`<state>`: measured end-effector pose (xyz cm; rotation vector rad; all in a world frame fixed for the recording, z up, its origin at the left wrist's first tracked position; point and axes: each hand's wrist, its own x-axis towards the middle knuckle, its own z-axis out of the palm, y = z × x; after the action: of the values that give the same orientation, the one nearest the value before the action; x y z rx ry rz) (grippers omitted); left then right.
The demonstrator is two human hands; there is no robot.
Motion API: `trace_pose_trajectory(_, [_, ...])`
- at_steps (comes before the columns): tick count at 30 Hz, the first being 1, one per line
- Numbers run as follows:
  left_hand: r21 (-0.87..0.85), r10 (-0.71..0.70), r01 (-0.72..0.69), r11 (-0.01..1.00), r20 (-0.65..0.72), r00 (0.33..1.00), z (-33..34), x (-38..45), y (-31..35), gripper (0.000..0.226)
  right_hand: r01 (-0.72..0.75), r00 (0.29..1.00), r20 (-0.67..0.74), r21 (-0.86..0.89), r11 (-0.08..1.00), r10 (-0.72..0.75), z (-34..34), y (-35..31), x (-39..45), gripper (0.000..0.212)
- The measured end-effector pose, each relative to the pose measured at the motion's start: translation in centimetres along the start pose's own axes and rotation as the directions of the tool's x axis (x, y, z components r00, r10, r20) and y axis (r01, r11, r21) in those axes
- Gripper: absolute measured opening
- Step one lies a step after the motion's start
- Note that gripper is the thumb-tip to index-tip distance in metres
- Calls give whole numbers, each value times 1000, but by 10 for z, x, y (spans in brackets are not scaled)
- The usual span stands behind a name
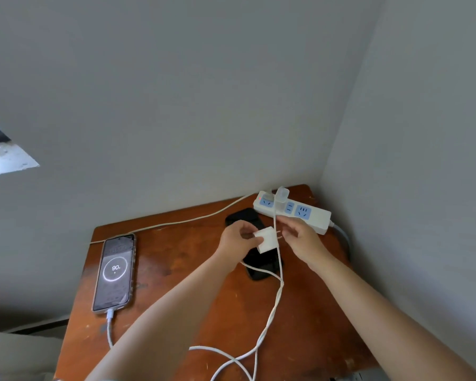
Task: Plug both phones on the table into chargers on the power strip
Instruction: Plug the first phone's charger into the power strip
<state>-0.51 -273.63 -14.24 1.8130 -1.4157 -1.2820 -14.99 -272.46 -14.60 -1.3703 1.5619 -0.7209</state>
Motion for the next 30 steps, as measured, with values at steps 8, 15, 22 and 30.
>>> trace_pose_trajectory(8, [-79,54,-44,996,133,990,29,0,12,20,-161,987,31,195,967,158,-27,32,-14,36])
trace_pose_trajectory(15, [-133,8,0,991,66,998,33,-5,12,22,-199,969,-119,134,971,215,-29,41,-32,36])
trace_pose_trajectory(22, [195,353,-354,914,42,935,6,-47,24,43,65,922,-386,207,976,20,-56,18,-60,33])
trace_pose_trajectory(30, [367,519,-632,683,364,773,-9,-49,55,55,246,952,-216,128,961,-215,-54,-15,-72,38])
